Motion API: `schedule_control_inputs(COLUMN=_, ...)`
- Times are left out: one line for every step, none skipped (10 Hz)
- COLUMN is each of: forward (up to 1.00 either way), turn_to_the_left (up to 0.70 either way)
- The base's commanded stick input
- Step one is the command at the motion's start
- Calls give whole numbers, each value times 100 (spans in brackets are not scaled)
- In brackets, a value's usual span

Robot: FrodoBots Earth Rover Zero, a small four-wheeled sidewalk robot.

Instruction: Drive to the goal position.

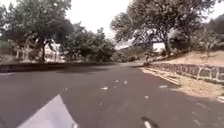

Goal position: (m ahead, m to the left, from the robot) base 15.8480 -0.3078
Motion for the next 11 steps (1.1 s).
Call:
schedule_control_inputs(forward=50, turn_to_the_left=-50)
schedule_control_inputs(forward=50, turn_to_the_left=-50)
schedule_control_inputs(forward=50, turn_to_the_left=-50)
schedule_control_inputs(forward=50, turn_to_the_left=-50)
schedule_control_inputs(forward=50, turn_to_the_left=-50)
schedule_control_inputs(forward=50, turn_to_the_left=0)
schedule_control_inputs(forward=50, turn_to_the_left=0)
schedule_control_inputs(forward=50, turn_to_the_left=0)
schedule_control_inputs(forward=50, turn_to_the_left=0)
schedule_control_inputs(forward=50, turn_to_the_left=0)
schedule_control_inputs(forward=50, turn_to_the_left=0)
